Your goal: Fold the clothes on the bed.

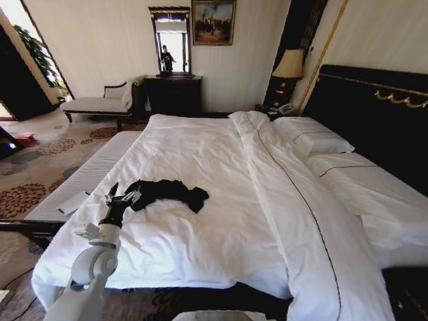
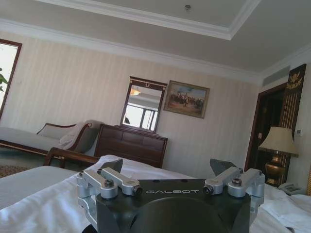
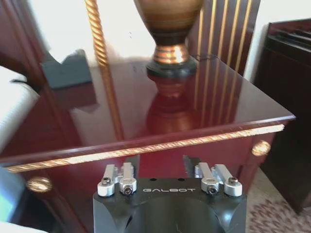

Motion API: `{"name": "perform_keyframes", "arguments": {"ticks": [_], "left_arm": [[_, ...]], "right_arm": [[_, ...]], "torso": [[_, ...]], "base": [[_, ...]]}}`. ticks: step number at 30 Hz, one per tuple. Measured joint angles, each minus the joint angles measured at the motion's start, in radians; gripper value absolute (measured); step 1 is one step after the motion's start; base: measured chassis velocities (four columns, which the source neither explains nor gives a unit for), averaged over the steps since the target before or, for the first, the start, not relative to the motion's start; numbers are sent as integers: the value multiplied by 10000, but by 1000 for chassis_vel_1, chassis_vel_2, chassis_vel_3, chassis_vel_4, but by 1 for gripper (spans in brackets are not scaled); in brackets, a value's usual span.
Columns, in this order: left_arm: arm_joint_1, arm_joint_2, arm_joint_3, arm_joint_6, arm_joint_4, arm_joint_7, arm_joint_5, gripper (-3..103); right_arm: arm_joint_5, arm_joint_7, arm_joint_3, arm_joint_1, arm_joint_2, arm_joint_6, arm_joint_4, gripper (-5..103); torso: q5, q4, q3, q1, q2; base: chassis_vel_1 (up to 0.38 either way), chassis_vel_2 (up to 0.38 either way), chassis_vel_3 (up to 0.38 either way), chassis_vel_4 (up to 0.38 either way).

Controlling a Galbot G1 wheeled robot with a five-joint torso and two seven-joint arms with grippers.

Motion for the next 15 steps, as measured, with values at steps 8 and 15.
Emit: {"name": "perform_keyframes", "arguments": {"ticks": [8, 15], "left_arm": [[95, 259, -312, 49, -228, -89, -155, 100], [465, 426, -652, 264, -815, -361, -86, 100]], "right_arm": [[-1507, -1635, 387, 426, -755, 491, 1349, 84], [-1847, -3975, 34, 1159, -2010, 811, 1879, 100]], "torso": [[1, 1, 0, 0, 0], [1, 3, 0, 2, 0]], "base": [[0, 0, 0, 0], [0, 0, 0, 0]]}}
